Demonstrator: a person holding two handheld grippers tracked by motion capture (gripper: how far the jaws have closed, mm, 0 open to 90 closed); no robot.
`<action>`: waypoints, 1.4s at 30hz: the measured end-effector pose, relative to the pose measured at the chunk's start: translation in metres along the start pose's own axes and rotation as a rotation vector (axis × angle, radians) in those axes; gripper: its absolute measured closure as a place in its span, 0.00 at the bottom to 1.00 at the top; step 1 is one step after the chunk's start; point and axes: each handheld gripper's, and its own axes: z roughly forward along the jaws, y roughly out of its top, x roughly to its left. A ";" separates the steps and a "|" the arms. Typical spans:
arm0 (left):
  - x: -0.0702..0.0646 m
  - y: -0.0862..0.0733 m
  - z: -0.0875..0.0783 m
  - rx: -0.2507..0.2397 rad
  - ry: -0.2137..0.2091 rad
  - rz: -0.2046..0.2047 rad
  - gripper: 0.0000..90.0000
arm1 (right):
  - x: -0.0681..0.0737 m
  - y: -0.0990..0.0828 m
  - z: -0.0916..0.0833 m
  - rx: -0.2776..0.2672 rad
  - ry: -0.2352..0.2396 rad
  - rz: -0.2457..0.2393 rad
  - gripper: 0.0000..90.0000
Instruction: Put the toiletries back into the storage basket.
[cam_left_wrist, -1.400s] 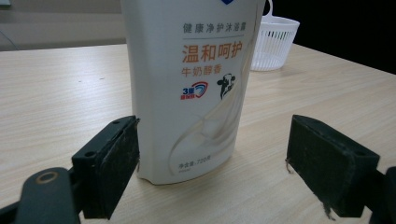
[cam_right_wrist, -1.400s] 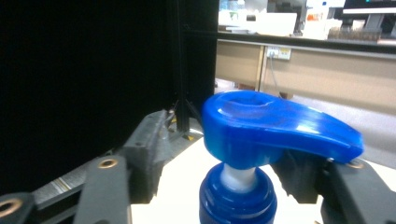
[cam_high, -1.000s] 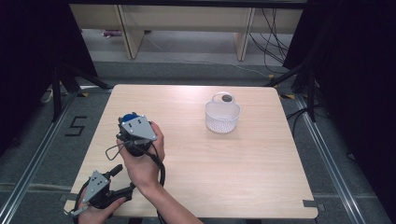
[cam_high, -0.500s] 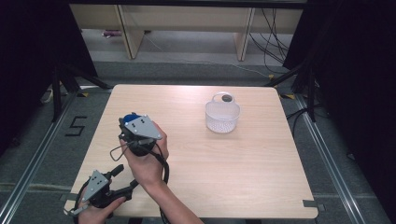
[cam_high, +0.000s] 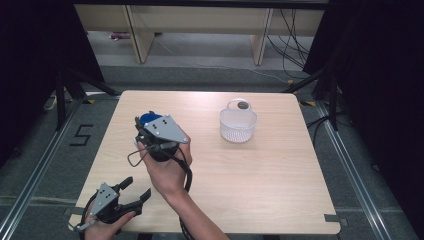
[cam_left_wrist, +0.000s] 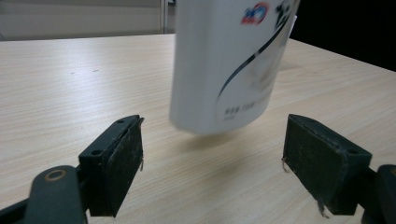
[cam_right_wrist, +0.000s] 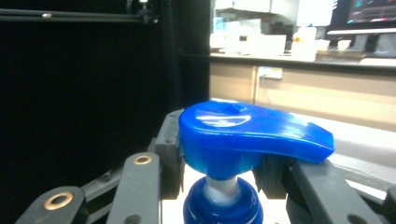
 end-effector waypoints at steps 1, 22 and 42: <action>0.001 0.000 0.000 -0.005 0.001 -0.006 0.22 | -0.003 0.002 -0.002 -0.014 -0.009 -0.006 0.67; 0.005 -0.003 0.003 -0.005 0.024 0.000 0.21 | -0.074 0.020 -0.045 -0.045 -0.163 -0.035 0.67; 0.005 -0.004 0.005 -0.003 0.033 0.011 0.21 | -0.127 0.022 -0.081 -0.053 -0.277 -0.031 0.67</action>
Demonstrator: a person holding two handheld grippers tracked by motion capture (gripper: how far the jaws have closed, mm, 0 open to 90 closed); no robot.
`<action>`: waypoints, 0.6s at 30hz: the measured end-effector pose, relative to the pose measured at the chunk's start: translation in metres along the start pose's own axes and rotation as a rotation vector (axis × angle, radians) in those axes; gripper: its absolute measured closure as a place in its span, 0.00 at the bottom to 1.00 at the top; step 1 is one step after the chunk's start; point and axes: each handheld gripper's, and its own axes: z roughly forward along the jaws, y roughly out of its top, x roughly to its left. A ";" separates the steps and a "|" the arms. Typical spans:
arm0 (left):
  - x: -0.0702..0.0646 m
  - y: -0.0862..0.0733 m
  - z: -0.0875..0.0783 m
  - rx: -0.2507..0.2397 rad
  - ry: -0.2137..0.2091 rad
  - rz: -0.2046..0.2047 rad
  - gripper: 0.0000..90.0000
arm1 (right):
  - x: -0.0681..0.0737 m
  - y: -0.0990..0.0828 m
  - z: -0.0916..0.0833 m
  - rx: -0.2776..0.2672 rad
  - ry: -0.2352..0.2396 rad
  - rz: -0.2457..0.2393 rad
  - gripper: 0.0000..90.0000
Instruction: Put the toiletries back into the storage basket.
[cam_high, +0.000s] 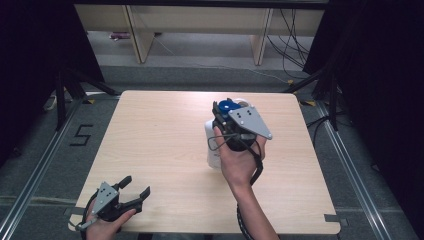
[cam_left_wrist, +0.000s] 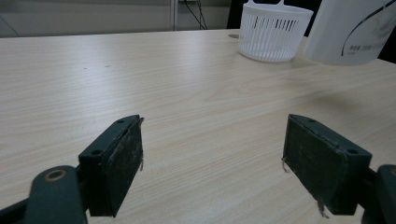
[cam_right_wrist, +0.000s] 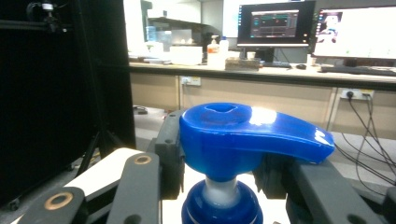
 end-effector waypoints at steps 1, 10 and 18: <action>0.000 -0.001 0.001 -0.012 -0.008 -0.003 0.21 | -0.003 0.001 -0.001 -0.002 -0.005 0.004 0.67; 0.000 0.000 0.001 -0.011 -0.004 0.003 0.21 | -0.028 0.005 -0.011 -0.027 -0.065 -0.001 0.67; -0.001 0.000 0.002 -0.006 -0.001 0.010 0.21 | -0.044 0.007 -0.017 -0.040 -0.098 -0.004 0.67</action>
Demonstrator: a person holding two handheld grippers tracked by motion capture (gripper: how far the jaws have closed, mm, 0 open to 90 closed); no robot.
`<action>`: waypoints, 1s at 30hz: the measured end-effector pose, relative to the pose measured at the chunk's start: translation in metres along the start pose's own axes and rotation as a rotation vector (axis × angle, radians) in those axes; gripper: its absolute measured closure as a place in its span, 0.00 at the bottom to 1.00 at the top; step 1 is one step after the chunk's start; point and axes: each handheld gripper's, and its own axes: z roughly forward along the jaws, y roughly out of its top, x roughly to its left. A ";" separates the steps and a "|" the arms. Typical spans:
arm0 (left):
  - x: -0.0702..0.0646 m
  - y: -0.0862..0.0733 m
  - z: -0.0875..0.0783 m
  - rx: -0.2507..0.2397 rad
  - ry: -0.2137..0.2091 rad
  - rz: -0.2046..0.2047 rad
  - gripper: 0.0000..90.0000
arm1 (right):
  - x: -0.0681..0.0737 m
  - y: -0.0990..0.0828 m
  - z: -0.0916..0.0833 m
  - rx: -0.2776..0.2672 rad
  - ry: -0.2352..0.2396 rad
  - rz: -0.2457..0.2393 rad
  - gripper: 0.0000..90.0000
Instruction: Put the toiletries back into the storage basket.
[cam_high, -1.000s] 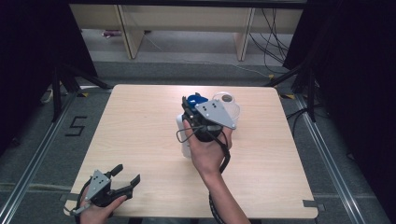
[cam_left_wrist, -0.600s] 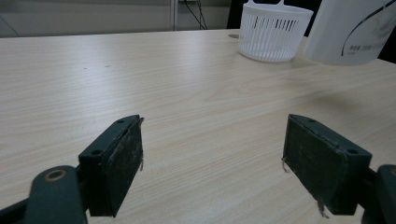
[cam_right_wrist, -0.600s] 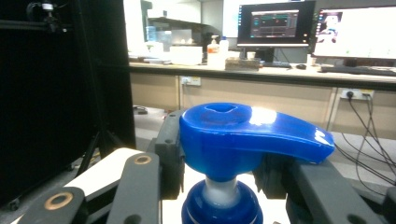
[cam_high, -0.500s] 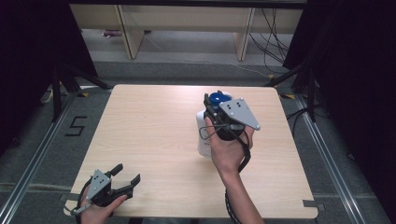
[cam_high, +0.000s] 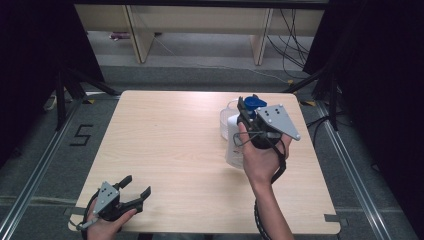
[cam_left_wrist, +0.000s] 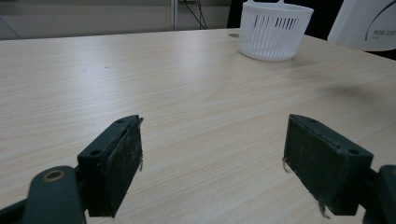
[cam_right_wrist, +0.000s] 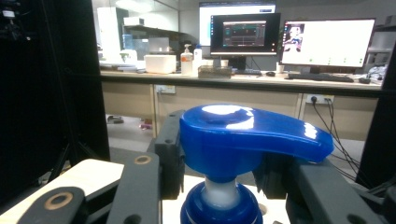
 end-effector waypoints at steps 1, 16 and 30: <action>0.000 0.000 0.000 0.005 0.003 0.001 0.21 | -0.003 0.000 0.000 -0.003 -0.003 -0.006 0.67; 0.000 0.000 -0.001 0.008 0.005 -0.002 0.21 | -0.030 0.004 -0.007 -0.019 -0.067 0.005 0.67; 0.001 0.000 -0.001 0.008 0.004 -0.003 0.21 | -0.042 0.008 -0.005 -0.027 -0.089 0.002 0.67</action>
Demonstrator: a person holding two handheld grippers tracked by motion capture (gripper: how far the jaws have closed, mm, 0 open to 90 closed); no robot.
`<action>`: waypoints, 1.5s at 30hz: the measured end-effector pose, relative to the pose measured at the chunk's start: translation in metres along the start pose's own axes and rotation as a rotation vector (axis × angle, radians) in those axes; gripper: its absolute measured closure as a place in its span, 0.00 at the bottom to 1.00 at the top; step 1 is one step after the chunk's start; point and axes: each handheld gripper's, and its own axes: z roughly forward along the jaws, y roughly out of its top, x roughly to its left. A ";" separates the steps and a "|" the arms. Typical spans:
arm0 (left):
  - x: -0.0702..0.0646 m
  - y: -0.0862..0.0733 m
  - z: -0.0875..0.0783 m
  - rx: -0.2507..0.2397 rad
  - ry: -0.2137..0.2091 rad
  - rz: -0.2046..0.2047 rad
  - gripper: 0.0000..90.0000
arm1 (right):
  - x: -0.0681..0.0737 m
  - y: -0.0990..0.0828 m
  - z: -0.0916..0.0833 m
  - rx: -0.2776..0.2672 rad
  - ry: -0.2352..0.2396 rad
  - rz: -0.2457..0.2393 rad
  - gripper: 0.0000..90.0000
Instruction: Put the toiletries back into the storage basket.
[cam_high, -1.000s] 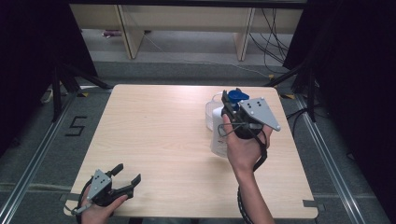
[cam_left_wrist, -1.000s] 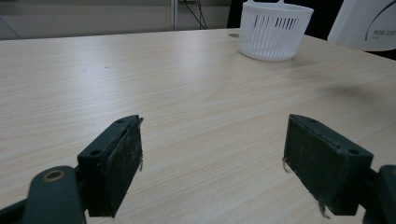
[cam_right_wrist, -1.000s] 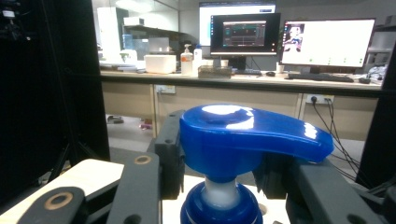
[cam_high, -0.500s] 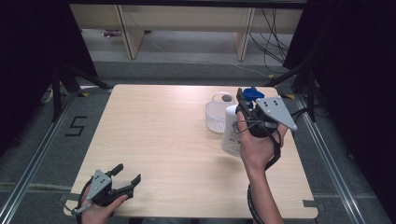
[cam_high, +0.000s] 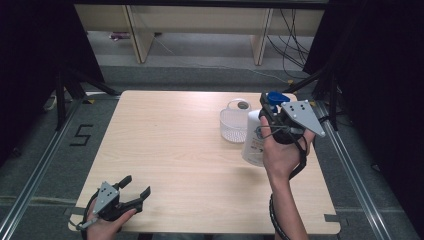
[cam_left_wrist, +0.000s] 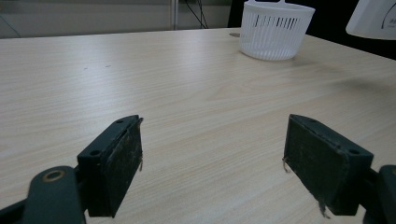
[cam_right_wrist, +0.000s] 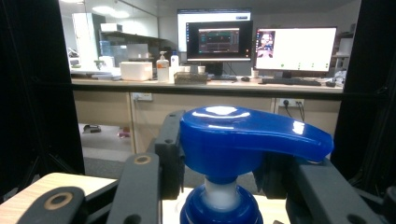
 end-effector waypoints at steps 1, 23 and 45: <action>0.000 0.000 0.000 0.000 0.000 -0.001 0.21 | -0.001 0.000 0.001 -0.002 -0.003 -0.005 0.67; 0.003 0.000 0.000 -0.005 -0.001 -0.003 0.21 | -0.003 0.016 0.021 -0.037 -0.008 -0.015 0.67; 0.003 -0.001 0.001 -0.010 -0.006 -0.009 0.21 | -0.004 0.029 0.043 -0.040 0.000 -0.025 0.67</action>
